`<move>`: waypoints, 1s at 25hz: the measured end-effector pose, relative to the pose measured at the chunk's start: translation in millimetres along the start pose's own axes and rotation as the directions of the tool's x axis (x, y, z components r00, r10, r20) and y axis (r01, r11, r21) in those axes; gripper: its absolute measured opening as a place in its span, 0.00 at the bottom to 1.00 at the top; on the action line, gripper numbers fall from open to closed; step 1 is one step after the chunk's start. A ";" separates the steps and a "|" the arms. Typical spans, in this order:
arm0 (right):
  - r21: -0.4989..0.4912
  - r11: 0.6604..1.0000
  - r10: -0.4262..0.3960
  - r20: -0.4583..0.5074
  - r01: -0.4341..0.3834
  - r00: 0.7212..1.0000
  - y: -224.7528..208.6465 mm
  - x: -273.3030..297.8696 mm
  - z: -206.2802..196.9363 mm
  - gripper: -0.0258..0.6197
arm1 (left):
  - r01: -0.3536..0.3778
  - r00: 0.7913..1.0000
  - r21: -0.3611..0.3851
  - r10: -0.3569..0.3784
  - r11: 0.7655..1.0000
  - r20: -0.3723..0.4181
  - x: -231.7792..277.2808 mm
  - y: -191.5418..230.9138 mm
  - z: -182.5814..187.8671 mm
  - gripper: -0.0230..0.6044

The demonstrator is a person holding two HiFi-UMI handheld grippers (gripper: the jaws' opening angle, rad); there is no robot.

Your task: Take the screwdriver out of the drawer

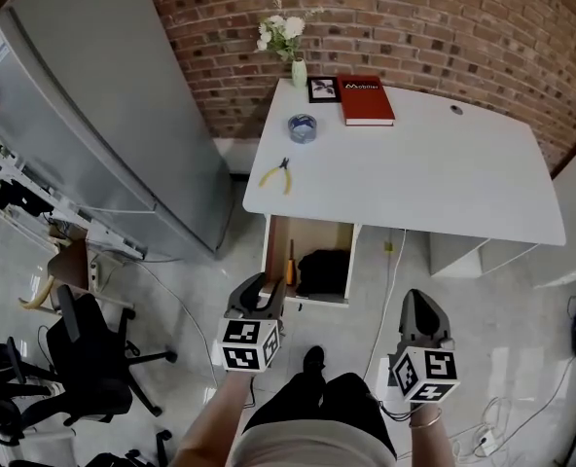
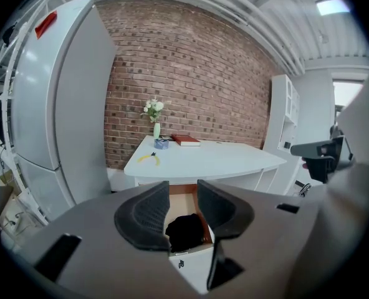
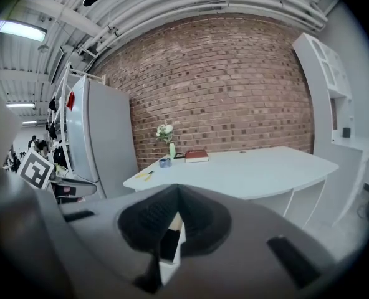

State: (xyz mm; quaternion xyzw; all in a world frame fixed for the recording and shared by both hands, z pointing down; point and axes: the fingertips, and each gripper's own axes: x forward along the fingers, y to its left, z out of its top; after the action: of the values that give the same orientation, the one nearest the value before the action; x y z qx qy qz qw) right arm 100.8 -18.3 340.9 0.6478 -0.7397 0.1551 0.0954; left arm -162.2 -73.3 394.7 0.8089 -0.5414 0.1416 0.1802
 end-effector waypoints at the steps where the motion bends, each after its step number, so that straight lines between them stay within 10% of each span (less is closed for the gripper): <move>1: 0.003 1.000 0.001 -0.004 -0.001 1.000 -0.1 4.1 0.1 0.04 | 0.000 1.000 0.000 0.000 1.000 -0.003 3.6 1.7 0.8 0.25; 25: 0.020 0.994 0.109 -0.126 -0.107 0.986 -14.3 93.6 -57.7 0.04 | -0.063 0.985 -0.066 0.051 0.996 -0.163 116.5 23.5 -68.1 0.25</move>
State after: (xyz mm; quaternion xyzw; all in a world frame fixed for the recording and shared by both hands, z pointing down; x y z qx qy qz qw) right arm 98.1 -86.4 428.4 0.5961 -0.7652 0.2057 0.1297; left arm -142.8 -147.4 508.3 0.7721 -0.5527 0.1923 0.2478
